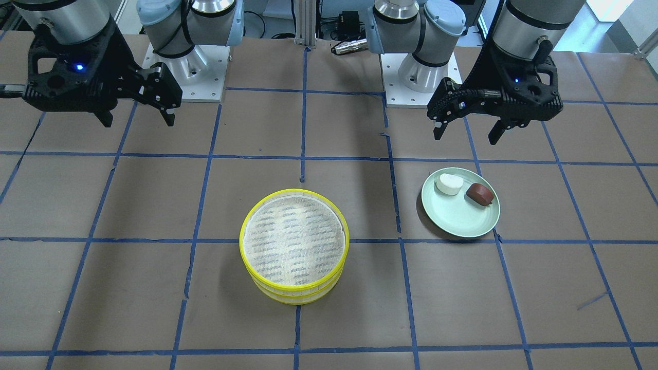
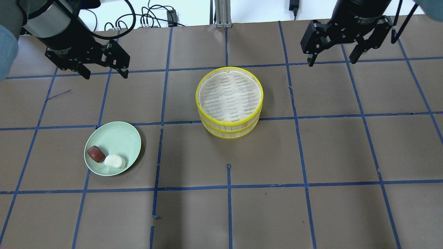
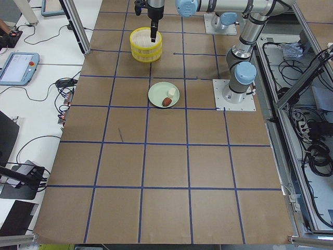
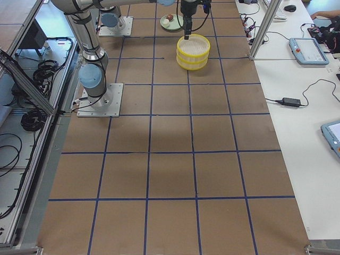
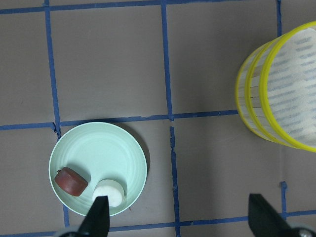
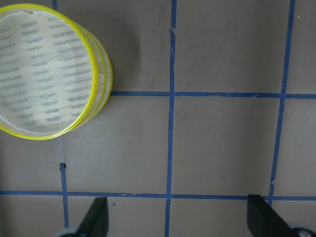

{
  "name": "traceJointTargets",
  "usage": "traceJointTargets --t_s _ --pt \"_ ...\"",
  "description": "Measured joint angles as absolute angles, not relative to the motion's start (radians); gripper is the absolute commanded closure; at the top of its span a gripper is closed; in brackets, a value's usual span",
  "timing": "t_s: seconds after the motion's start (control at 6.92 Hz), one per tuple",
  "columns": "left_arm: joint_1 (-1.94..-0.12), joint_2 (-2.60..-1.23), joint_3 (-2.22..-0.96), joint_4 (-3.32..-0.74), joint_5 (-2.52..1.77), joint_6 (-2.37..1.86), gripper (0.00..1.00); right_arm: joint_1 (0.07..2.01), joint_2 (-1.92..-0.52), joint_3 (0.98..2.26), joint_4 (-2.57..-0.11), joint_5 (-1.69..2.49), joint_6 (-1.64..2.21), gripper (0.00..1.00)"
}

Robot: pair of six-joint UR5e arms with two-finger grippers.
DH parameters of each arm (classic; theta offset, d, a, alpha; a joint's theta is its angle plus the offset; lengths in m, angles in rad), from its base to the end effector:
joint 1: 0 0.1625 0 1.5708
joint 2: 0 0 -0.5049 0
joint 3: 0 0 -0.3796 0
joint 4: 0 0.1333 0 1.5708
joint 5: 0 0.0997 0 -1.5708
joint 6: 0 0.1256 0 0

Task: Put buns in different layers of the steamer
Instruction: 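Move the right gripper to the steamer rim while the left reaches the plate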

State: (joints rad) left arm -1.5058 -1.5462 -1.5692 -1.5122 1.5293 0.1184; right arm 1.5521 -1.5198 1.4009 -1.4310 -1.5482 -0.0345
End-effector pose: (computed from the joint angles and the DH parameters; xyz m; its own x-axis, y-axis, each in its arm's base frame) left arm -0.1072 -0.4850 0.5606 -0.9979 0.0565 0.0310 0.0535 0.9946 -0.0890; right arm 0.1268 -0.5022 0.5841 -0.9996 -0.0153 -0.0233 -0.0158 0.9997 0.0201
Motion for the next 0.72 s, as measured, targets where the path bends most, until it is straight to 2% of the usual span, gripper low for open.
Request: traceJointTargets --t_s 0.72 --pt "-1.501 -1.539 -1.585 -1.516 1.534 0.128 0.00 1.544 -1.508 1.392 -1.446 -1.524 -0.005 0.00"
